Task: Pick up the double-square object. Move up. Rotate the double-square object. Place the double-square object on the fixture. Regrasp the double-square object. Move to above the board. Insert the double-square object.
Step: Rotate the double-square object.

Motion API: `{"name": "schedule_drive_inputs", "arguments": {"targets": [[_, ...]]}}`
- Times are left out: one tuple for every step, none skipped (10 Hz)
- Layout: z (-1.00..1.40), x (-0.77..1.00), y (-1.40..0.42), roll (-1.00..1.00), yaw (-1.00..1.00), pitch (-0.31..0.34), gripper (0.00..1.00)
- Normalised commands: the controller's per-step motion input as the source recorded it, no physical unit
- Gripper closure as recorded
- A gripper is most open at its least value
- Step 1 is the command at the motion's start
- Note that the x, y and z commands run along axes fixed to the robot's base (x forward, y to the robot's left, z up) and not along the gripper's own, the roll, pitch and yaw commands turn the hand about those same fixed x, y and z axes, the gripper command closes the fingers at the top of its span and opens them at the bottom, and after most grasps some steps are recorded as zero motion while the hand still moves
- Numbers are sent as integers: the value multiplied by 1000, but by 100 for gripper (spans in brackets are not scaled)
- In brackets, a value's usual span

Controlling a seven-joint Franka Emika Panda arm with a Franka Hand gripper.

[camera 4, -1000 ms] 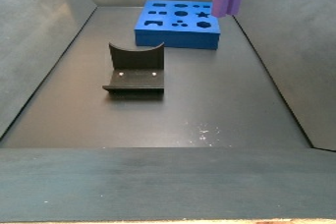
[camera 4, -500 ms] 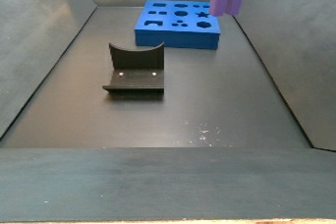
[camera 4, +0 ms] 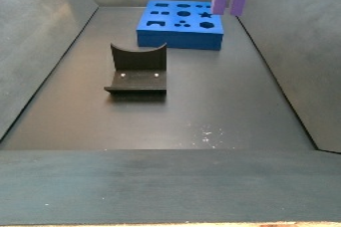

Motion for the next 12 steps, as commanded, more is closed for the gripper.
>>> {"name": "schedule_drive_inputs", "arguments": {"targets": [[-1,-4,7,-8,-207,4,100],[-1000,0,0,0,0,0,100],[-1000,5,1,1,49,-11,100],[-1000,14,3,4,52,-28,100],[-1000,16,6,7,43,-35,100],[-1000,17,9,10,36,-42,100],[-1000,18,11,15,28,-48,100],[-1000,19,13,16,25,-51,100],[-1000,19,15,20,21,-55,100],[-1000,21,17,23,19,-55,100],[-1000,24,19,25,19,-56,100],[-1000,22,19,28,18,-58,100]]}}
